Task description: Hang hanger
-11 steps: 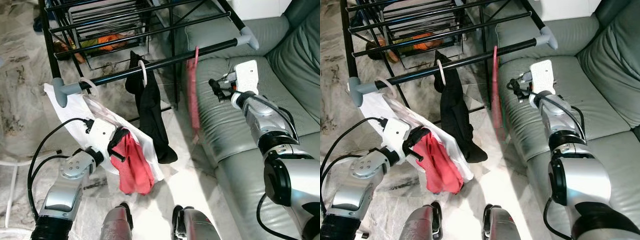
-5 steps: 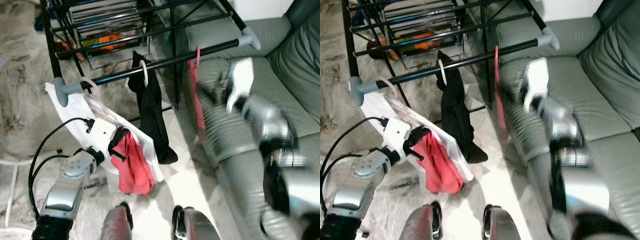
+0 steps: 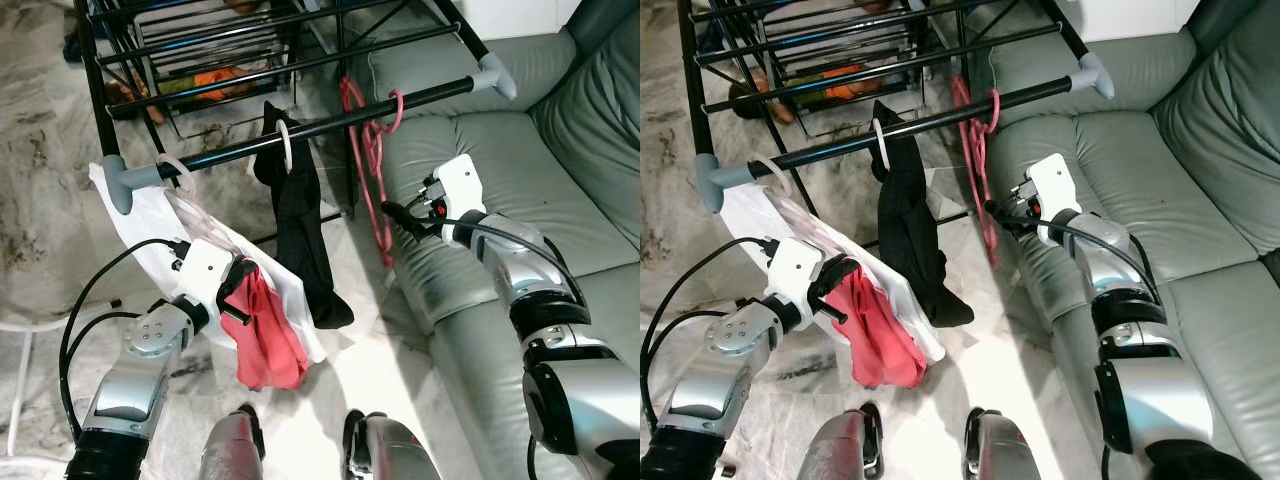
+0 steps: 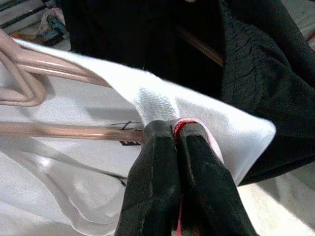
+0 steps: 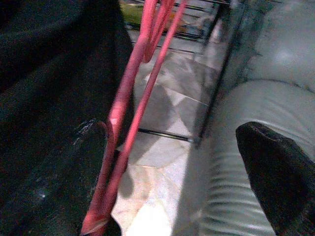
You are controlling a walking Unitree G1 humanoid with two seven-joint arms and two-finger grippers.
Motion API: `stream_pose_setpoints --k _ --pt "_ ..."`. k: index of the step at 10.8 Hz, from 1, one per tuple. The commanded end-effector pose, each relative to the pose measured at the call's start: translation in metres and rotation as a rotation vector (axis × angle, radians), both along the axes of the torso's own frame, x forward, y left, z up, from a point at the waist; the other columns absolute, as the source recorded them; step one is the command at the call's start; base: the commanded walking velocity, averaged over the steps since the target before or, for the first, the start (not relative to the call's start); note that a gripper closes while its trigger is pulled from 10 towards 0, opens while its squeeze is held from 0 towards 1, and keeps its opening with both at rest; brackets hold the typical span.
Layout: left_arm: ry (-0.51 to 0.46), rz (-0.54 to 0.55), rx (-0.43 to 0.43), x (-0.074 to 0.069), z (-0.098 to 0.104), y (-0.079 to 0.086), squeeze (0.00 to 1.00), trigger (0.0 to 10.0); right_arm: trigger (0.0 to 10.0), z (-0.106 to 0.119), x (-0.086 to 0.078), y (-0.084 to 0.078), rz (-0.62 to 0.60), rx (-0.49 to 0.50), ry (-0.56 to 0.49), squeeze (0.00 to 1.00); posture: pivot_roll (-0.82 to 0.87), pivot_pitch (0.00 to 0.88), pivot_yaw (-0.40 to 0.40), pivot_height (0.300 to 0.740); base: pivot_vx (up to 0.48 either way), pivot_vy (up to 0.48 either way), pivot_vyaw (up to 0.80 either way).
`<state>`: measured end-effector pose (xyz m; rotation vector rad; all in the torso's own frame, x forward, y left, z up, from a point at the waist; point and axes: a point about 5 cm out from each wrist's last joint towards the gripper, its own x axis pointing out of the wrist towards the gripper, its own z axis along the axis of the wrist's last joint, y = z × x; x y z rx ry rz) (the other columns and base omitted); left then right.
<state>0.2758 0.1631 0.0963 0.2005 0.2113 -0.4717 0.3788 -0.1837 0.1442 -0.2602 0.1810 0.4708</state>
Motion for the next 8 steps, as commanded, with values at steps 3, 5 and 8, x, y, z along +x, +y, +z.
stream_pose_setpoints --k 3,5,8 --pt "0.03 0.008 0.025 -0.004 -0.005 0.004 0.0 10.0 10.0 0.0 0.009 -0.004 -0.127 -0.088 0.009 0.0 0.04 0.221 -0.04 0.74 0.0 0.0 0.0" --pt "0.036 0.022 0.02 -0.006 -0.006 0.004 0.0 10.0 10.0 0.009 0.015 -0.009 -0.179 -0.092 -0.006 0.0 0.04 0.231 -0.046 0.74 0.0 0.0 0.0" --pt "0.054 0.019 0.021 -0.014 -0.009 0.003 0.0 10.0 10.0 0.005 0.014 -0.012 -0.111 -0.155 0.049 0.0 0.05 0.266 -0.061 0.74 0.0 0.0 0.0"
